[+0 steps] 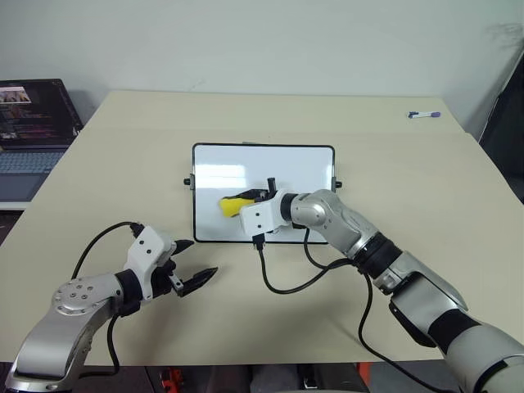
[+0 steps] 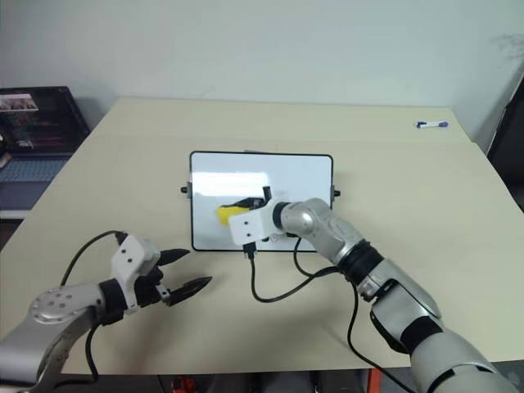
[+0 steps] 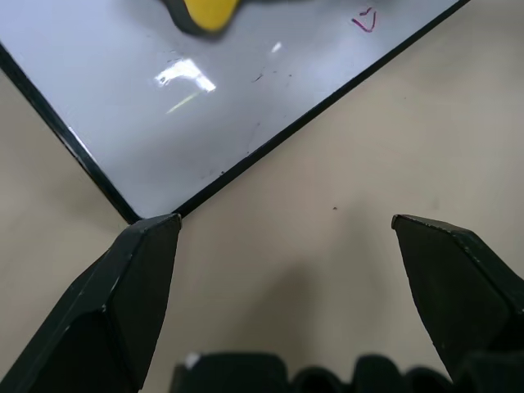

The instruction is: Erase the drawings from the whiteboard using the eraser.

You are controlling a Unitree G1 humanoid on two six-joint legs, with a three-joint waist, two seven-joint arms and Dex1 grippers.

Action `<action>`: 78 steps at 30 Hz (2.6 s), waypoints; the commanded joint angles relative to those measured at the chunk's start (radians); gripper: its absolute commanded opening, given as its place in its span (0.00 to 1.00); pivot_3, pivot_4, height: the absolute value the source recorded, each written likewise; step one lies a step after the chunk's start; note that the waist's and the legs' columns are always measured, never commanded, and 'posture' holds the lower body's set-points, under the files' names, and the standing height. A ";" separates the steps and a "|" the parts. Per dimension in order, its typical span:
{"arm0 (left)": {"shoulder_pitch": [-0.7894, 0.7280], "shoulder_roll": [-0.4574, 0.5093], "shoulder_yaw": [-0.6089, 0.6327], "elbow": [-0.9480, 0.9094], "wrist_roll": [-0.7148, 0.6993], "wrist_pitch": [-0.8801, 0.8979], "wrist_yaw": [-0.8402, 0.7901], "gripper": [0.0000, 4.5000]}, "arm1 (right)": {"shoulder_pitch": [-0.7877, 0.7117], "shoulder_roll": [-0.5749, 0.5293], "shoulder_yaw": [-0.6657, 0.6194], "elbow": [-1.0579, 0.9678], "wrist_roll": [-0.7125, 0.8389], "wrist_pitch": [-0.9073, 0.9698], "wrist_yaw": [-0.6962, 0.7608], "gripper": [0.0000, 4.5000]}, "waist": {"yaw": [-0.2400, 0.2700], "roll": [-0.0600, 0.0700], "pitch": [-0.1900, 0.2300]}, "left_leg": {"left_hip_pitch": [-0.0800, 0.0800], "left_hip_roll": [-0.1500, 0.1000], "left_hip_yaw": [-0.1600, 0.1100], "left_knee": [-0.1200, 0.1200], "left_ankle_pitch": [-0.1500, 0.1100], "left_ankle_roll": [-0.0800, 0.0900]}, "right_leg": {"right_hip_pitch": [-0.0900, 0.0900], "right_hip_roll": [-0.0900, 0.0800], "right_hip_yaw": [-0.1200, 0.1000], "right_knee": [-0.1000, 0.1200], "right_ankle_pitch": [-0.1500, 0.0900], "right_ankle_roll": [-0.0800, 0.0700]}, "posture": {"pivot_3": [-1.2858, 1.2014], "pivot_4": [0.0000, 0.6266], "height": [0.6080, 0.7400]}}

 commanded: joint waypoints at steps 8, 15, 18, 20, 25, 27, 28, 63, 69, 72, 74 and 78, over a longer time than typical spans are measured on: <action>-0.023 0.004 0.003 -0.035 -0.015 0.012 0.006 1.00 | 0.083 -0.044 0.011 -0.037 -0.020 -0.005 0.134 0.29 | -0.001 0.000 -0.001 | 0.001 0.000 0.000 0.000 0.000 0.000 | 0.001 -0.001 0.000 0.000 0.000 0.000 | 0.52 0.24 1.00; -0.035 0.005 -0.003 -0.046 -0.017 0.029 0.011 1.00 | 0.025 0.039 -0.035 0.009 -0.022 0.006 0.021 0.29 | -0.005 0.000 0.000 | 0.002 0.000 0.000 0.000 0.001 0.001 | 0.001 0.000 0.000 0.000 0.001 0.000 | 0.52 0.24 1.00; -0.047 0.001 -0.005 -0.046 -0.018 0.038 0.015 1.00 | 0.014 0.066 -0.034 0.035 -0.017 0.012 0.015 0.29 | -0.005 0.000 0.000 | 0.002 0.000 0.000 0.000 0.001 0.001 | 0.001 0.000 0.000 0.000 0.001 0.000 | 0.52 0.24 1.00; -0.050 -0.002 -0.007 -0.047 -0.017 0.039 0.017 1.00 | 0.014 0.081 -0.050 0.046 0.003 0.028 0.022 0.29 | -0.005 0.000 0.000 | 0.001 0.000 0.000 -0.001 0.000 0.001 | 0.001 0.000 0.000 0.000 0.001 0.000 | 0.52 0.24 1.00; -0.056 -0.015 -0.006 -0.061 -0.019 0.049 0.032 1.00 | 0.117 0.094 -0.165 -0.125 0.201 0.191 0.160 0.29 | -0.001 0.000 0.000 | 0.000 0.000 -0.001 -0.001 0.000 0.001 | 0.001 -0.001 -0.001 -0.001 0.001 0.000 | 0.52 0.24 1.00; -0.063 -0.015 -0.011 -0.067 -0.017 0.046 0.034 1.00 | 0.191 0.090 -0.225 -0.302 0.328 0.336 0.245 0.29 | 0.002 0.000 0.000 | -0.001 0.000 -0.002 -0.001 0.000 0.001 | 0.001 -0.001 -0.002 -0.002 0.001 0.000 | 0.52 0.24 1.00; -0.073 -0.016 -0.016 -0.069 -0.020 0.047 0.036 1.00 | 0.237 0.077 -0.262 -0.418 0.399 0.430 0.282 0.29 | 0.002 0.000 0.000 | -0.002 0.000 -0.002 -0.001 0.000 0.000 | 0.001 -0.002 -0.002 -0.002 0.001 0.000 | 0.52 0.24 1.00; -0.230 -0.025 -0.166 0.152 0.035 -0.091 -0.121 1.00 | 0.663 -0.373 -0.280 -0.933 0.269 0.588 0.037 0.29 | -0.006 0.001 0.001 | -0.002 0.000 0.001 -0.001 0.000 0.000 | -0.002 0.002 0.001 -0.002 -0.003 0.007 | 0.52 0.24 1.00; -0.239 -0.026 -0.175 0.155 0.035 -0.090 -0.133 1.00 | 0.490 -0.348 -0.173 -0.741 0.104 0.417 0.008 0.29 | -0.003 0.000 0.001 | -0.003 0.000 0.001 -0.001 0.000 0.000 | -0.002 0.002 0.002 -0.003 -0.003 0.007 | 0.52 0.24 1.00; -0.247 -0.021 -0.169 0.173 0.029 -0.089 -0.146 1.00 | 0.428 -0.321 -0.122 -0.659 0.051 0.361 0.029 0.29 | -0.003 0.000 0.001 | -0.003 -0.001 0.001 -0.001 0.000 0.000 | -0.002 0.002 0.002 -0.003 -0.001 0.003 | 0.52 0.24 1.00; -0.250 -0.019 -0.168 0.180 0.029 -0.091 -0.154 1.00 | 0.410 -0.311 -0.097 -0.631 0.034 0.338 0.057 0.29 | -0.003 0.000 0.000 | -0.003 0.000 0.001 -0.001 0.000 0.000 | -0.002 0.002 0.001 -0.002 -0.001 0.003 | 0.52 0.24 1.00; -0.257 -0.021 -0.172 0.184 0.032 -0.090 -0.163 1.00 | 0.412 -0.304 -0.056 -0.618 0.023 0.320 0.137 0.29 | -0.002 0.000 0.000 | -0.003 0.000 0.001 -0.001 0.000 0.000 | -0.002 0.002 0.001 -0.002 -0.001 0.003 | 0.52 0.24 1.00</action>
